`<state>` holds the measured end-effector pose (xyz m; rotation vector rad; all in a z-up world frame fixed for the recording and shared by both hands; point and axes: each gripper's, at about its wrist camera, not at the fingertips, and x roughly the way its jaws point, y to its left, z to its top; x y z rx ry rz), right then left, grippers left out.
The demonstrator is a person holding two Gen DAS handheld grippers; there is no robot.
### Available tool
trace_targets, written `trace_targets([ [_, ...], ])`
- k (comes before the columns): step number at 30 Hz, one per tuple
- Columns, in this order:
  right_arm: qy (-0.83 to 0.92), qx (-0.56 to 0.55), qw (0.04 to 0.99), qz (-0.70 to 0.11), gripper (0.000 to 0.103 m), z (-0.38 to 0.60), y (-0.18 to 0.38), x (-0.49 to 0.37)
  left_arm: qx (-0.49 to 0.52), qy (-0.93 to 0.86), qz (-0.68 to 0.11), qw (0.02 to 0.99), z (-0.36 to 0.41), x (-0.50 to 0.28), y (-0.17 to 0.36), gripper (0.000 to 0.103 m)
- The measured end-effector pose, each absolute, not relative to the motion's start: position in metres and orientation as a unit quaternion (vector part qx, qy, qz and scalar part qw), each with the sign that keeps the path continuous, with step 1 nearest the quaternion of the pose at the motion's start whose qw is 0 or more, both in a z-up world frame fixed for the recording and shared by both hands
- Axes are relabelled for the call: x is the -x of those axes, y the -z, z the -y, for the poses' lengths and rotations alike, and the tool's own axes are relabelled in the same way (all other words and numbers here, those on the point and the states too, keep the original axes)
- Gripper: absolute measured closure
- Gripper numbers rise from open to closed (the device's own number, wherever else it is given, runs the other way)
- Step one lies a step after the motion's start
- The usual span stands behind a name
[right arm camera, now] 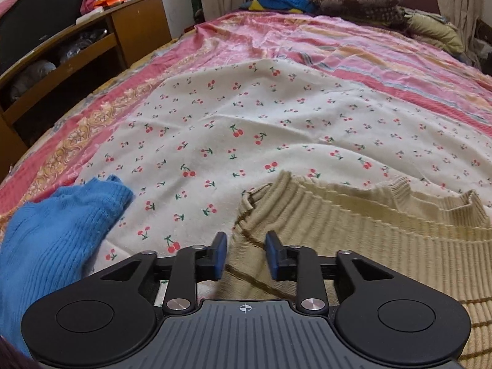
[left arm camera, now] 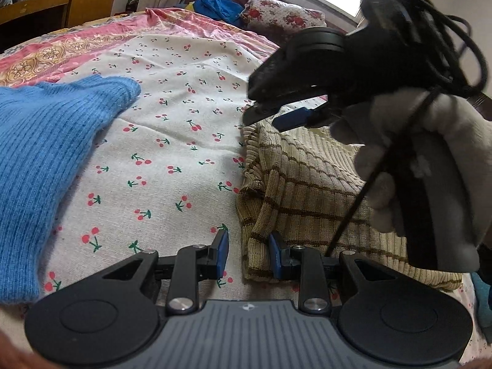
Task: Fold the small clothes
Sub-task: 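Move the right tool to the sweater's side edge and grasp it, then lift the side edge with the right tool while the left tool grasps the sweater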
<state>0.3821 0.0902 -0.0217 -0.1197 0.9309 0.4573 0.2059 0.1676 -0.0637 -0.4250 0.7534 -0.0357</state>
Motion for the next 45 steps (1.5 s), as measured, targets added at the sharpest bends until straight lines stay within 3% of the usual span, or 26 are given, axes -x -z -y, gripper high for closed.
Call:
trace_targets([
  [13, -0.2, 0.187, 0.854, -0.443, 0.068, -0.129, 0.041, -0.386, 0.199, 0.023, -0.365, 0.909, -0.162, -0.209, 0.064, 0.064],
  [22, -0.21, 0.208, 0.849, -0.439, 0.076, -0.127, 0.041, -0.384, 0.188, 0.027, -0.36, 0.914, -0.157, -0.209, 0.065, 0.057],
  [28, -0.219, 0.195, 0.845, -0.448, 0.088, -0.116, 0.031, -0.386, 0.197, 0.03, -0.353, 0.914, -0.161, -0.207, 0.067, 0.057],
  [37, -0.233, 0.167, 0.847, -0.449, 0.09, -0.1, 0.016, -0.385, 0.214, 0.033, -0.343, 0.914, -0.163, -0.206, 0.069, 0.06],
  [45, -0.236, 0.148, 0.85, -0.447, 0.09, -0.093, 0.006, -0.386, 0.246, 0.04, -0.341, 0.907, -0.171, -0.209, 0.074, 0.073],
])
